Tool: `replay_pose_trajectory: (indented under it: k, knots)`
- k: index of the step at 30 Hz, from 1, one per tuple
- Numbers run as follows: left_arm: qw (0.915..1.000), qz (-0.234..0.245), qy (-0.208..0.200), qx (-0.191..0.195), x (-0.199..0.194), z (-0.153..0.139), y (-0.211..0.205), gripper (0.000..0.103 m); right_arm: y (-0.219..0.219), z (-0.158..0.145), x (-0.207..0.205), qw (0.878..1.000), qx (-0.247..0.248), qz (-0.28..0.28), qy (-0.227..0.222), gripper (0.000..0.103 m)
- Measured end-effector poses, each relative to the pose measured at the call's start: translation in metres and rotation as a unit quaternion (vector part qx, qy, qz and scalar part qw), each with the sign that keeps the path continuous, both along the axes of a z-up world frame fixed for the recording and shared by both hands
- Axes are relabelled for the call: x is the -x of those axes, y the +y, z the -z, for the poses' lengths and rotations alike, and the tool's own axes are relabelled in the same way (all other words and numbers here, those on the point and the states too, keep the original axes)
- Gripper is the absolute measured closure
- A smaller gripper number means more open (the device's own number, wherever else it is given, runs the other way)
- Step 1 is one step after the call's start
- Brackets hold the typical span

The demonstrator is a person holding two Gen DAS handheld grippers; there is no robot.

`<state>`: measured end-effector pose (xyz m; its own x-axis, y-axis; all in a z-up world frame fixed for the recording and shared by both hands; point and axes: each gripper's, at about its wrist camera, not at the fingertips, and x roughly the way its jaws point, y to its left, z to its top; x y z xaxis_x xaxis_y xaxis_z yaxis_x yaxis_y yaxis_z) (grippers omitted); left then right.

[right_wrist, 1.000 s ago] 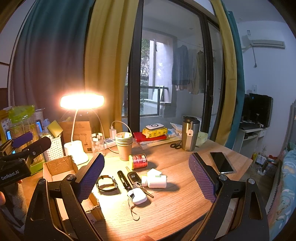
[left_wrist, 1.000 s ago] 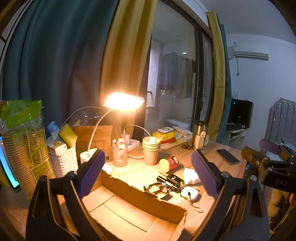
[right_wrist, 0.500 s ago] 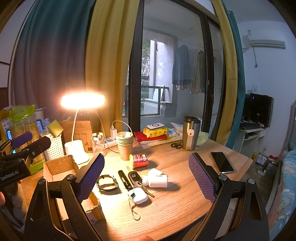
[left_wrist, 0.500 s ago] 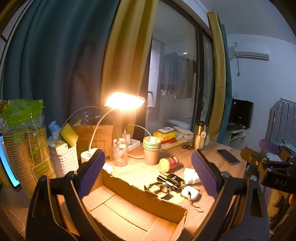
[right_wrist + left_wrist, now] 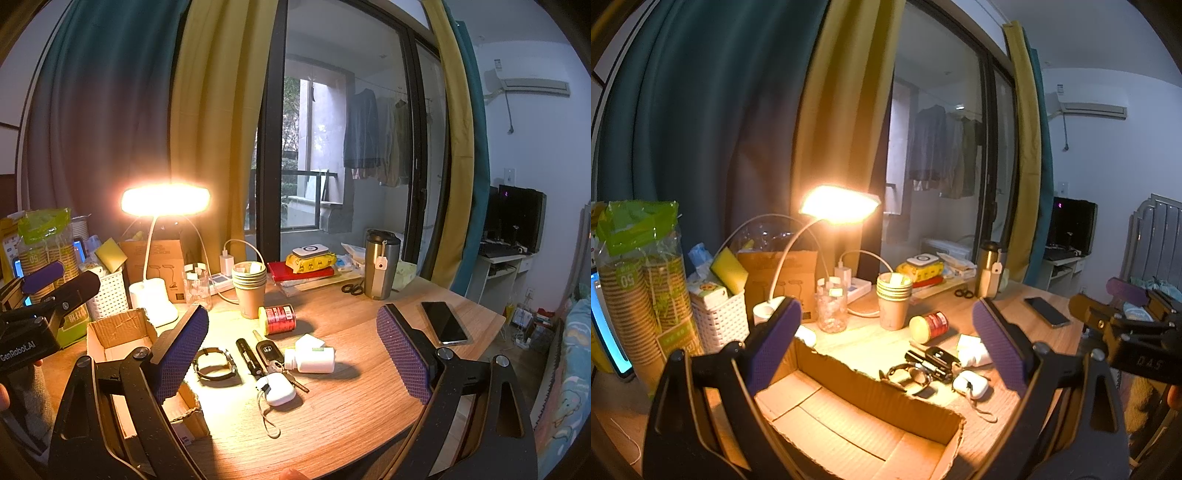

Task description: Organize rigid objects

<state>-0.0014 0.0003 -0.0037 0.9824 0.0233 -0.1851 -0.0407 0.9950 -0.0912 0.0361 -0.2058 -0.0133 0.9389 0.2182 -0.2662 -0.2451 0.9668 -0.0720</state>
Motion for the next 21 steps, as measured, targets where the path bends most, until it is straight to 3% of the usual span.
replay_pose_trajectory:
  k: [16,21]
  knots:
    - [1.0,0.001,0.004,0.002,0.0,0.002,0.0,0.008,0.001,0.001,0.002,1.0,0.001,-0.001,0.002,0.009]
    - [0.9985,-0.012,0.046,0.026,-0.005,0.017,0.008,0.008,0.004,0.007,0.001,1.0,0.004,-0.001,0.011,0.009]
